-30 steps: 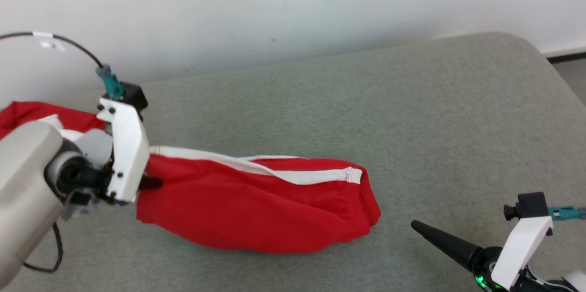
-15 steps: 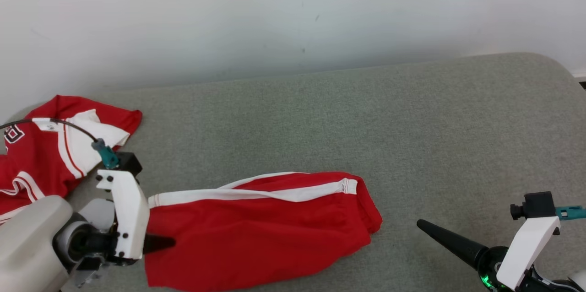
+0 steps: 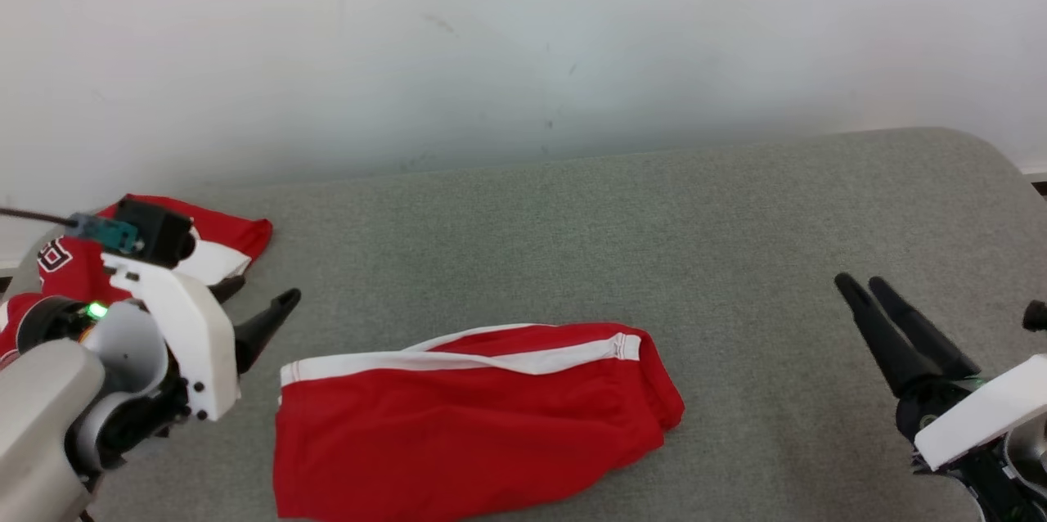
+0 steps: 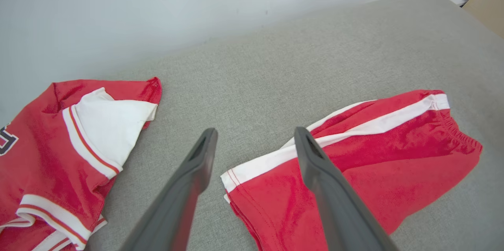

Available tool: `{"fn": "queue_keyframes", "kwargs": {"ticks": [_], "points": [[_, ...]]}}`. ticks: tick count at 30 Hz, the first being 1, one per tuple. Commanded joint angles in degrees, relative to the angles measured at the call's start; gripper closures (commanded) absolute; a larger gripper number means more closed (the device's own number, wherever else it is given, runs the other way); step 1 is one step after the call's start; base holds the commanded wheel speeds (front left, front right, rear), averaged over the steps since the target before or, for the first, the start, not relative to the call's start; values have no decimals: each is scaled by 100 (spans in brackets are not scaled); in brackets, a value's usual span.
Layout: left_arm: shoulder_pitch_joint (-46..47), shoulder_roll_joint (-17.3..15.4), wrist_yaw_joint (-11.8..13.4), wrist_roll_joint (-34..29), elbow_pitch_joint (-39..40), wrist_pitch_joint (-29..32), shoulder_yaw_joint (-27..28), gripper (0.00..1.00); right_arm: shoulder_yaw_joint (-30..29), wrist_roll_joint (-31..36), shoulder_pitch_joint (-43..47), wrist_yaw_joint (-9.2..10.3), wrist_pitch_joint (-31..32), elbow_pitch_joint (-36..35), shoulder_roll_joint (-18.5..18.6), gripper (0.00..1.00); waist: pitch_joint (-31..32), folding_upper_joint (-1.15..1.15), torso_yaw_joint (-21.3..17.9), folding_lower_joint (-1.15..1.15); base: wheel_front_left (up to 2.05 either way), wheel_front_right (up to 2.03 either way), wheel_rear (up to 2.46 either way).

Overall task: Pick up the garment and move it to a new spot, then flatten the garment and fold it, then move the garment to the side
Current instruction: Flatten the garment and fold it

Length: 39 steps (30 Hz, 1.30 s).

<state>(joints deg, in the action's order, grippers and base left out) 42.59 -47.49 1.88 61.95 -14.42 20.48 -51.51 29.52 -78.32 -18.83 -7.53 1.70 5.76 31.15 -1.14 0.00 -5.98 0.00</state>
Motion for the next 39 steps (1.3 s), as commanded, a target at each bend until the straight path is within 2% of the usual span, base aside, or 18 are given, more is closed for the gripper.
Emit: {"fn": "queue_keyframes", "kwargs": {"ticks": [1,4,10,13,16,19,20,22,25,32,35,39], "points": [[-226,-84,211,-134,127,-349,89,0,-103,333,-34,10,-267,47,3,0,30,0,11,0,0,0,0],[-558,-109,623,-259,473,-1049,284,0,-427,992,75,10,-773,226,-68,0,76,0,37,0,0,0,0],[-1308,-85,1510,-465,1028,-2540,717,0,-1322,1866,418,10,-1342,343,-728,0,139,0,91,0,0,0,0],[-1749,26,1835,-559,1212,-3221,869,0,-1807,2193,693,10,-1495,249,-1084,0,154,0,144,0,0,0,0],[-2230,220,2135,-667,1362,-3511,1114,0,-2221,2615,1002,10,-1605,119,-1403,0,164,0,183,0,0,0,0],[-2614,554,2266,-995,1604,-3566,1621,0,-2487,3211,1288,9,-1657,17,-1653,0,164,0,233,0,0,0,0],[-2758,738,2270,-1172,1721,-3566,1921,0,-2541,3552,1360,10,-1674,-14,-1646,0,161,0,250,0,0,0,0],[-3232,1117,2225,-1566,1858,-3557,2374,0,-2551,3851,1535,10,-1683,8,-1860,0,159,0,272,0,0,0,0],[-3722,1643,2057,-2124,1915,-3560,2934,0,-2495,4291,1681,9,-1685,84,-2009,0,150,0,298,0,0,0,0],[-4376,2867,1563,-3142,1683,-3561,3701,0,-2235,4774,1771,10,-1688,523,-2259,0,70,0,372,0,0,0,0],[-4396,3234,1227,-3436,1527,-3562,3918,0,-2066,4852,1630,10,-1689,731,-2285,0,46,0,422,0,0,0,0],[-4327,3515,829,-3740,1340,-3562,4148,0,-1862,4954,1353,9,-1629,1042,-2266,0,22,0,505,0,0,0,0]]}}
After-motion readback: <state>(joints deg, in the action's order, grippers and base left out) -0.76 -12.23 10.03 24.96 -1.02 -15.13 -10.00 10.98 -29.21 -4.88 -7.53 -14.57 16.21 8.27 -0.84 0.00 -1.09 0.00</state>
